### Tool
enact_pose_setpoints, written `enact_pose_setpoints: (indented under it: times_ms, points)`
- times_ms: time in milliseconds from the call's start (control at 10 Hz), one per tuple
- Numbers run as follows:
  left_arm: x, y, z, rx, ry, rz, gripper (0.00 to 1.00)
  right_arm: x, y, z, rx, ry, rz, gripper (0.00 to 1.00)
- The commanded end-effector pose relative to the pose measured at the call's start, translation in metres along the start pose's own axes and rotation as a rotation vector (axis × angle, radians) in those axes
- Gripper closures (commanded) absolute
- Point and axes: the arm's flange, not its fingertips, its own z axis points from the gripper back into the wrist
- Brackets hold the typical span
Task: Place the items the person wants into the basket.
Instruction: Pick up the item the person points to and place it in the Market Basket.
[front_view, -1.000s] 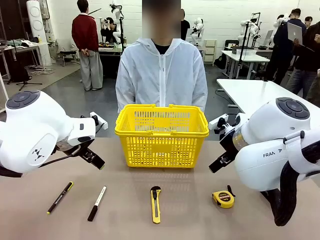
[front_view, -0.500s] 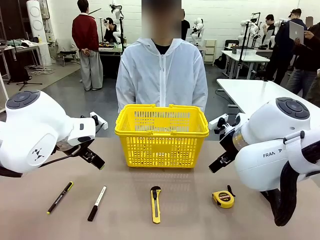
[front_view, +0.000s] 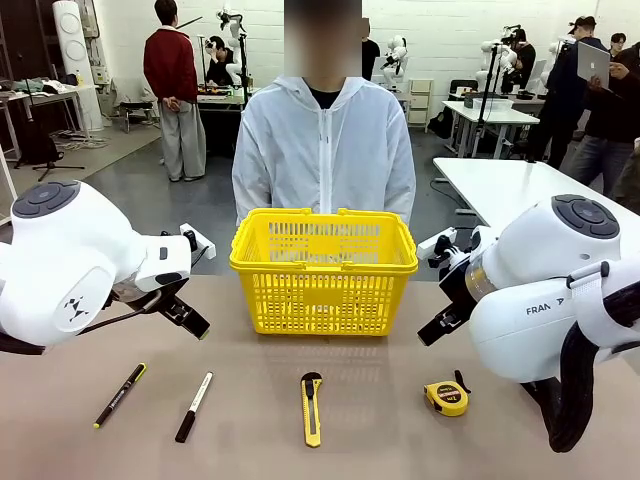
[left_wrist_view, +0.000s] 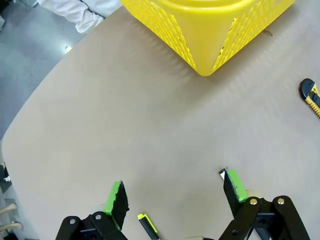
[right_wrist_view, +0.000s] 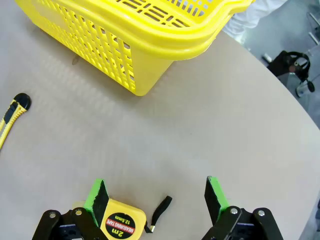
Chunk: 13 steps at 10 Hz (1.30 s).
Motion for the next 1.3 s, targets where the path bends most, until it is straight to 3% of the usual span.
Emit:
enact_pose_setpoints:
  times_ms: [0, 400, 500, 800, 900, 1200]
  points:
    - [0.0, 0.0, 0.0, 0.0, 0.0, 0.0, 0.0, 0.0, 0.0, 0.0, 0.0, 0.0, 0.0, 0.0]
    - [0.0, 0.0, 0.0, 0.0, 0.0, 0.0, 0.0, 0.0, 0.0, 0.0, 0.0, 0.0, 0.0, 0.0]
    - [0.0, 0.0, 0.0, 0.0, 0.0, 0.0, 0.0, -0.001, -0.001, 0.033, 0.001, -0.056, 0.061, 0.0]
    - [0.037, 0.013, 0.117, 0.044, 0.043, -0.024, 0.0, 0.022, -0.008, 0.154, -0.088, -0.085, 0.07, 0.0]
    - [0.06, 0.021, 0.159, 0.039, 0.068, -0.039, 0.0, 0.038, -0.011, 0.196, -0.113, -0.037, 0.078, 0.0]
    - [0.1, 0.022, 0.243, 0.083, 0.039, -0.059, 0.0, 0.065, -0.018, 0.263, -0.134, 0.012, 0.035, 0.0]
